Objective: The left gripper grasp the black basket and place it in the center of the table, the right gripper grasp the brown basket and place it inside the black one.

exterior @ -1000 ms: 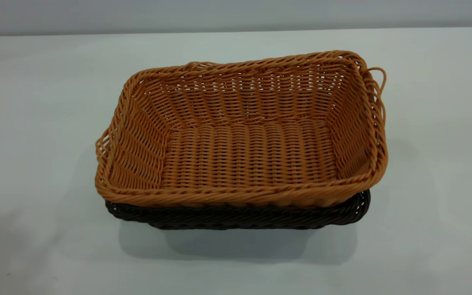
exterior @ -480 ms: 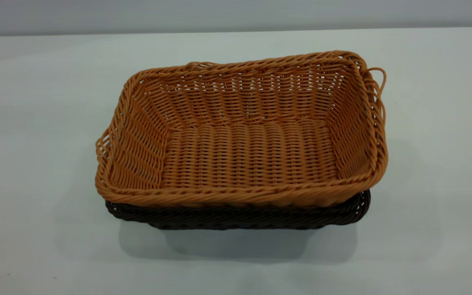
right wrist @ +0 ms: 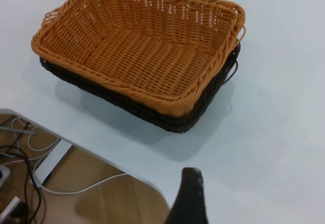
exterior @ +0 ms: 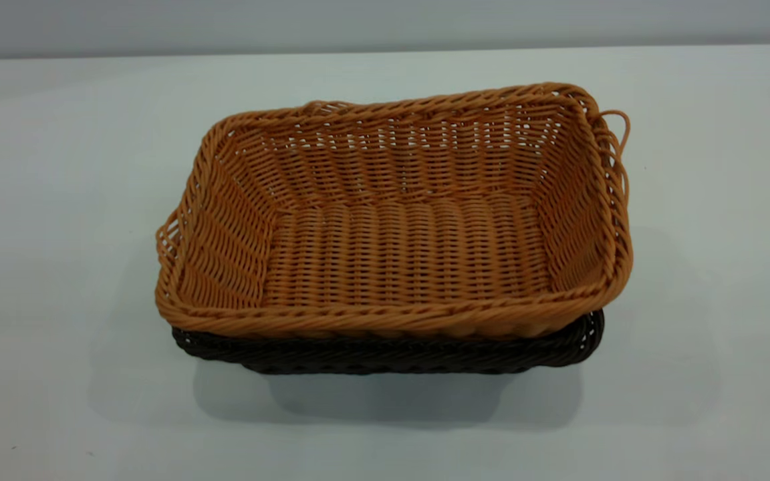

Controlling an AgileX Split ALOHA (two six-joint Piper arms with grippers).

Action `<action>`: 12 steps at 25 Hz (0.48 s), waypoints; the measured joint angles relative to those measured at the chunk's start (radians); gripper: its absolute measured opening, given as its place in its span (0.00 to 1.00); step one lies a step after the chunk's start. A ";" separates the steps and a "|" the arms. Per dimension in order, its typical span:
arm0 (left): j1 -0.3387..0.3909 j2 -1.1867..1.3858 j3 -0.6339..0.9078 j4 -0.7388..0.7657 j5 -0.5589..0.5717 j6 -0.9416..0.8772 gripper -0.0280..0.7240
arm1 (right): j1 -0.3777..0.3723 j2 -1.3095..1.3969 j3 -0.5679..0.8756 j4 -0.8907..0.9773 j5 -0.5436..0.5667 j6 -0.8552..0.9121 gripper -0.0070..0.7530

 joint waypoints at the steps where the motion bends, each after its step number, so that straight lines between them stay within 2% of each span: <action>1: 0.000 -0.029 0.014 0.005 0.000 -0.003 0.77 | 0.000 0.000 0.001 0.000 0.000 0.000 0.78; 12: 0.000 -0.268 0.191 0.148 -0.007 -0.129 0.77 | 0.000 0.000 0.001 0.000 -0.001 0.000 0.77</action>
